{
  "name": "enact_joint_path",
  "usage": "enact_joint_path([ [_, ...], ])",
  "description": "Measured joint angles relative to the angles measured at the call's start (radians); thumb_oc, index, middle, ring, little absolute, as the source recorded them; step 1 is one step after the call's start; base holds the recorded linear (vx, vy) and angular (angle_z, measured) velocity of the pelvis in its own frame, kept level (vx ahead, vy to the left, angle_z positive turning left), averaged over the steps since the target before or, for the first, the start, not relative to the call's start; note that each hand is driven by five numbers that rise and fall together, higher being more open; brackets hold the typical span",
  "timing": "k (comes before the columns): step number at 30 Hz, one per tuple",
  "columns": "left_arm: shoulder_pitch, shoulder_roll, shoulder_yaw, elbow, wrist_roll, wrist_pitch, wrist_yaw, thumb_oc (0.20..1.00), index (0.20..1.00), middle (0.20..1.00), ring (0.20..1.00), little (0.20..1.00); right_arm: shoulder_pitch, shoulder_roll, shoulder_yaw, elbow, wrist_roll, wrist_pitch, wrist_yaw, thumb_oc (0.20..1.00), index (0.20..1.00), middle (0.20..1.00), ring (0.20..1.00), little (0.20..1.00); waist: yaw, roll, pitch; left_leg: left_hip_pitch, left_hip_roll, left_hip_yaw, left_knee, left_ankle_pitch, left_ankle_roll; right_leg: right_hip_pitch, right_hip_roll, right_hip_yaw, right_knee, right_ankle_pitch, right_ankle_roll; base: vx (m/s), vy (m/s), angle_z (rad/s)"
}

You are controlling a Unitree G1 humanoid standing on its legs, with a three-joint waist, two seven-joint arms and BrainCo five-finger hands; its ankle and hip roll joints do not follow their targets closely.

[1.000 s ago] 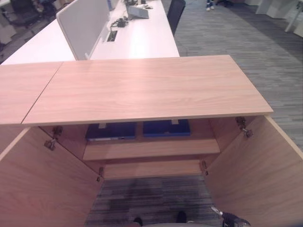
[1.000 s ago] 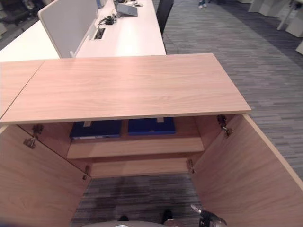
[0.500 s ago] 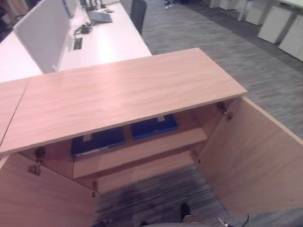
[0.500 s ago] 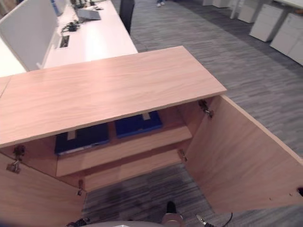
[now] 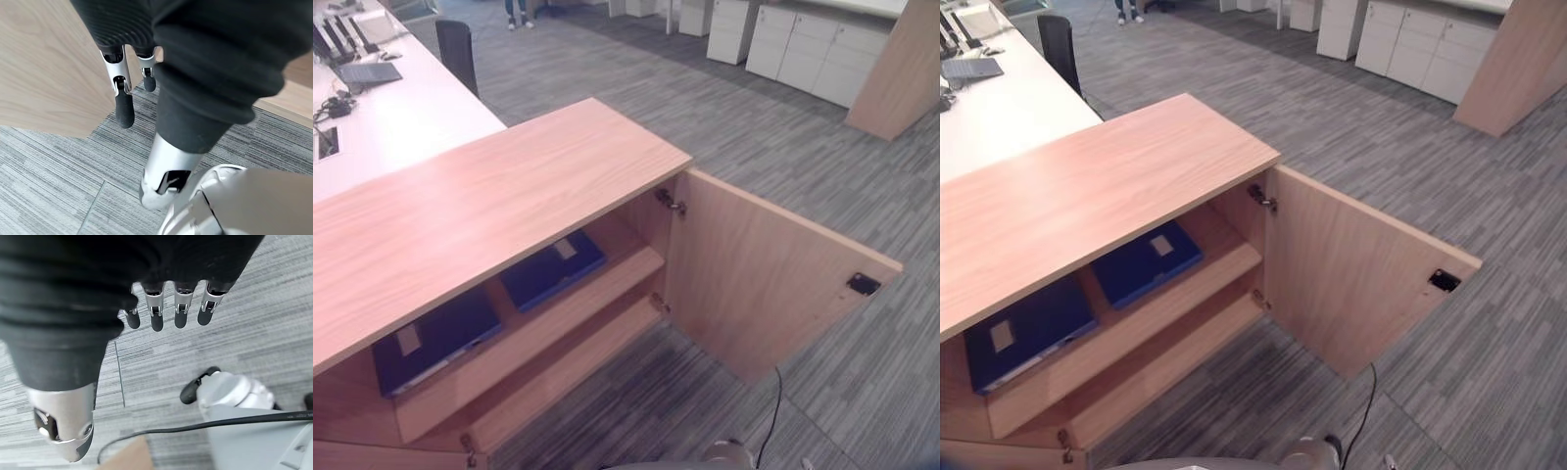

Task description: Put the empty folder in the office cabinet

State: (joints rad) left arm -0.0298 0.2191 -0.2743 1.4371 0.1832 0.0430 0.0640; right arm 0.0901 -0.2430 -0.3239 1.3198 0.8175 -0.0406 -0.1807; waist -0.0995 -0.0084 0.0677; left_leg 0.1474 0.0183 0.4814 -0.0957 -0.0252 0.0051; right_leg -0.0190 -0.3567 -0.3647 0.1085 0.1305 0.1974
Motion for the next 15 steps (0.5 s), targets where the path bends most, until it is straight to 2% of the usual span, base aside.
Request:
enact_joint_path([
  [1,0.001,-0.003,0.0,-0.002,0.0,0.001,0.0,1.0,1.0,1.0,1.0,1.0,0.001,-0.01,0.007,-0.019,-0.013,0.0,0.001,1.0,1.0,1.0,1.0,1.0,0.001,0.005,-0.009,-0.004,0.0,-0.023,0.002,0.0,0.0,0.002,0.017,0.02,-0.031,-0.004,-0.005,0.03,-0.162,-0.84],
  [2,-0.004,-0.003,0.001,-0.005,0.0,0.001,0.0,1.0,1.0,1.0,1.0,1.0,0.002,-0.017,0.014,-0.034,-0.017,-0.001,0.001,1.0,1.0,1.0,1.0,1.0,-0.001,0.001,-0.017,-0.001,0.001,-0.019,-0.004,-0.007,-0.02,0.008,0.028,0.034,-0.066,-0.022,-0.01,0.03,-0.19,-0.81],
  [4,-0.009,-0.004,0.001,-0.012,0.001,-0.002,0.003,1.0,1.0,1.0,1.0,1.0,0.007,-0.021,0.02,-0.035,-0.026,0.0,0.001,1.0,1.0,1.0,1.0,1.0,-0.004,0.005,-0.039,0.0,0.021,0.003,-0.003,-0.001,-0.039,0.015,0.058,0.053,-0.123,-0.017,-0.005,0.03,-0.27,-0.45],
  [7,-0.033,-0.003,0.0,-0.033,0.001,-0.014,0.009,1.0,1.0,1.0,1.0,1.0,0.03,-0.021,0.051,-0.036,-0.044,0.006,-0.002,1.0,1.0,1.0,1.0,1.0,-0.014,-0.013,-0.066,0.001,0.046,0.007,0.014,0.011,-0.056,0.02,0.085,0.064,-0.128,-0.009,-0.02,0.0,-0.267,-0.14],
  [11,-0.045,0.011,-0.002,-0.028,-0.001,-0.011,0.021,1.0,1.0,1.0,1.0,1.0,0.014,-0.022,0.087,-0.112,-0.065,0.0,-0.022,1.0,1.0,1.0,1.0,1.0,-0.024,-0.032,-0.075,0.0,0.066,0.004,0.031,0.011,-0.057,0.019,0.104,0.075,-0.137,-0.006,-0.026,-0.01,-0.242,-0.08],
  [15,-0.024,0.007,-0.002,-0.031,-0.002,-0.014,0.043,1.0,1.0,1.0,1.0,1.0,0.006,-0.046,0.094,-0.321,-0.136,-0.045,-0.066,1.0,1.0,1.0,1.0,1.0,-0.028,-0.024,-0.071,0.0,0.089,0.004,0.041,0.011,-0.058,0.022,0.129,0.078,-0.142,-0.015,-0.039,-0.01,-0.145,-0.03],
])
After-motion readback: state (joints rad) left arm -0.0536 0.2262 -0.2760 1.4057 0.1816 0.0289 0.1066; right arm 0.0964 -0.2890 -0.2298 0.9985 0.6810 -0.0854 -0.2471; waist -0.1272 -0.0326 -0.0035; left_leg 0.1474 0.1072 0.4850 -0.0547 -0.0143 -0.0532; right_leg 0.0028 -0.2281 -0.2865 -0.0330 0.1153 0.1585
